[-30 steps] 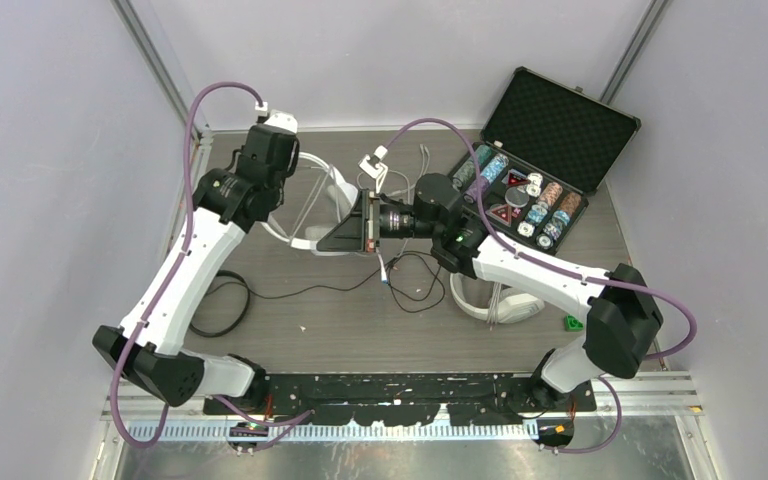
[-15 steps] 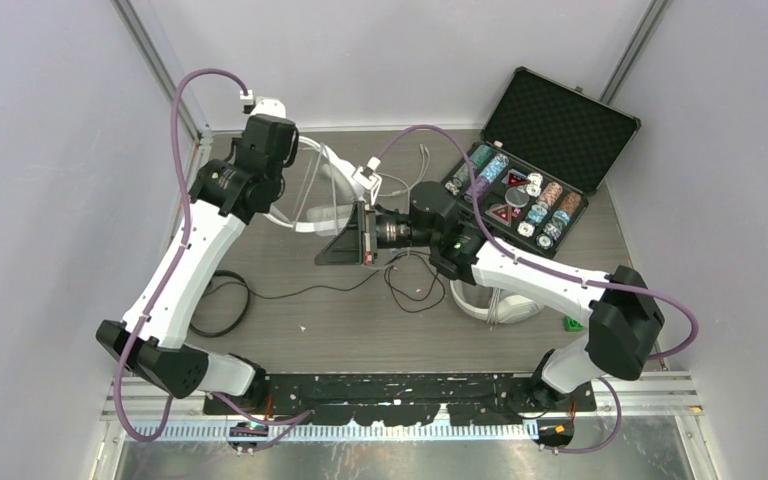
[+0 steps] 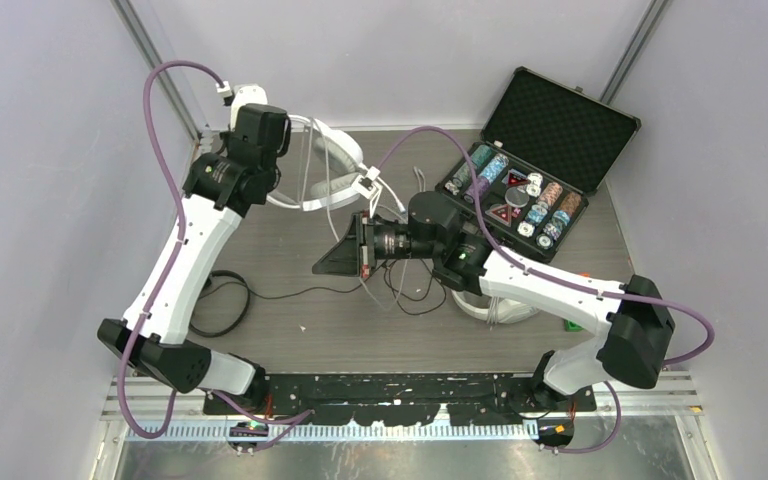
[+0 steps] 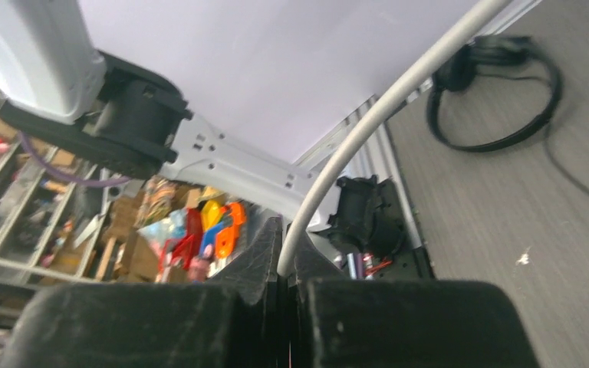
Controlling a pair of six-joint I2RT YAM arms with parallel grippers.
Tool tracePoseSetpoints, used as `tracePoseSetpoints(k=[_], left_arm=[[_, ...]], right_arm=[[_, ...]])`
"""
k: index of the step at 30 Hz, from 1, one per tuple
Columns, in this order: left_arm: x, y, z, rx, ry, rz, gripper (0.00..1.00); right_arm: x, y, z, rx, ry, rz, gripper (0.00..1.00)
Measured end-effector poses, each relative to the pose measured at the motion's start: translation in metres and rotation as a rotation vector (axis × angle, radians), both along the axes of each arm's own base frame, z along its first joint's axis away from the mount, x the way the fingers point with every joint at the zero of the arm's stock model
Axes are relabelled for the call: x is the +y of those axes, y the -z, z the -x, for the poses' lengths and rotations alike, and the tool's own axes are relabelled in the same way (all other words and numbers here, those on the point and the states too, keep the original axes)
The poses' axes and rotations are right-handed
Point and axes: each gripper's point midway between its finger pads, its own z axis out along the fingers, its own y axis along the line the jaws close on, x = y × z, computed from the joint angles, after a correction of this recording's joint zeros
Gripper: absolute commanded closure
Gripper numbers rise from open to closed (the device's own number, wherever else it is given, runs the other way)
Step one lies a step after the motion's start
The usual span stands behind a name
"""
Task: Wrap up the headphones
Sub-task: Wrap the headphones cable around the headphones.
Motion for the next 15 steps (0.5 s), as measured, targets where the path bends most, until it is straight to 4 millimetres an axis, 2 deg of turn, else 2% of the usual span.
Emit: tracePoseSetpoints(k=[8, 15], left_arm=[[-0.019, 0.007, -0.004, -0.019, 0.009, 0.189, 1.0], [-0.027, 0.005, -0.002, -0.042, 0.009, 0.285, 1.0]], right_arm=[[0.007, 0.017, -0.031, -0.215, 0.191, 0.061, 1.0], [0.015, 0.033, -0.042, -0.499, 0.286, 0.139, 1.0]])
